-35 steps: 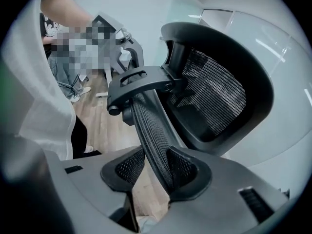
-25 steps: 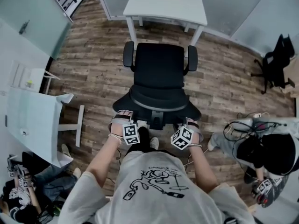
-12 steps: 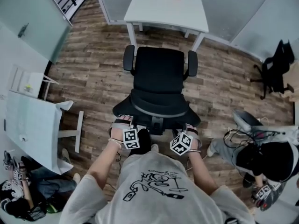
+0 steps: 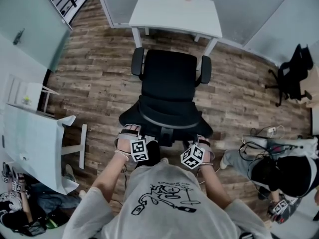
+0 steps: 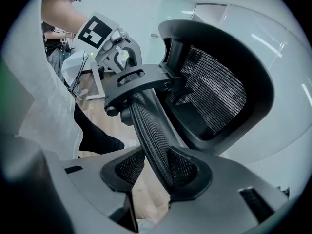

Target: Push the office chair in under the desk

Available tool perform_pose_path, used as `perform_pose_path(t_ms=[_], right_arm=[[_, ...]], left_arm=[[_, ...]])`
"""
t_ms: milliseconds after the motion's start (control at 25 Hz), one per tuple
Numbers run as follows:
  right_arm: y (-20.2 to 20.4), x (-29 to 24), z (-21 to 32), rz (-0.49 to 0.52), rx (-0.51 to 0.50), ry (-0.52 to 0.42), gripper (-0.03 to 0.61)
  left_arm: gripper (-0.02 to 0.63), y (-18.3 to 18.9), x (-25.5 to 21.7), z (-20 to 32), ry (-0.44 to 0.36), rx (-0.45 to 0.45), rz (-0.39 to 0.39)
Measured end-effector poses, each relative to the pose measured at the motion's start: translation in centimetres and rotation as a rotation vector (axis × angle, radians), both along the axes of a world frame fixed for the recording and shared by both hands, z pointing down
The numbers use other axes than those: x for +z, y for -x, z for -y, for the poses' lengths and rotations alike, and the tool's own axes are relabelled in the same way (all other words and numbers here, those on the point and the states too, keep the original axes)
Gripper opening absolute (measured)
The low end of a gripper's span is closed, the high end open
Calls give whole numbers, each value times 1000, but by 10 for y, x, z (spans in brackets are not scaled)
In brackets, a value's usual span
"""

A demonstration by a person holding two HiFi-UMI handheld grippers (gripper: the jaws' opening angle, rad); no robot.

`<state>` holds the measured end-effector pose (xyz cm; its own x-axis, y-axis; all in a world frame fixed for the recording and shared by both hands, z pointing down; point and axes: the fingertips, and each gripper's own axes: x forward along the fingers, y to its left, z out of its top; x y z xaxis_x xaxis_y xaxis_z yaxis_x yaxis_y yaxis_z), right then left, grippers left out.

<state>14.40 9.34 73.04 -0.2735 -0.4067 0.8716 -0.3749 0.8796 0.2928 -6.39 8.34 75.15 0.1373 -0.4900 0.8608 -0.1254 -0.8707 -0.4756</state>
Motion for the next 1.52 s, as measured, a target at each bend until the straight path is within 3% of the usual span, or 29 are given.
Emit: perform_pose_path(t_ms=[1200, 1520], right_arm=[[-7, 5, 143, -101, 27, -23, 173], [-10, 9, 174, -125, 51, -25, 173]], left_arm=[[143, -9, 2, 139, 2, -13, -25], [133, -11, 2, 168, -7, 38, -20]])
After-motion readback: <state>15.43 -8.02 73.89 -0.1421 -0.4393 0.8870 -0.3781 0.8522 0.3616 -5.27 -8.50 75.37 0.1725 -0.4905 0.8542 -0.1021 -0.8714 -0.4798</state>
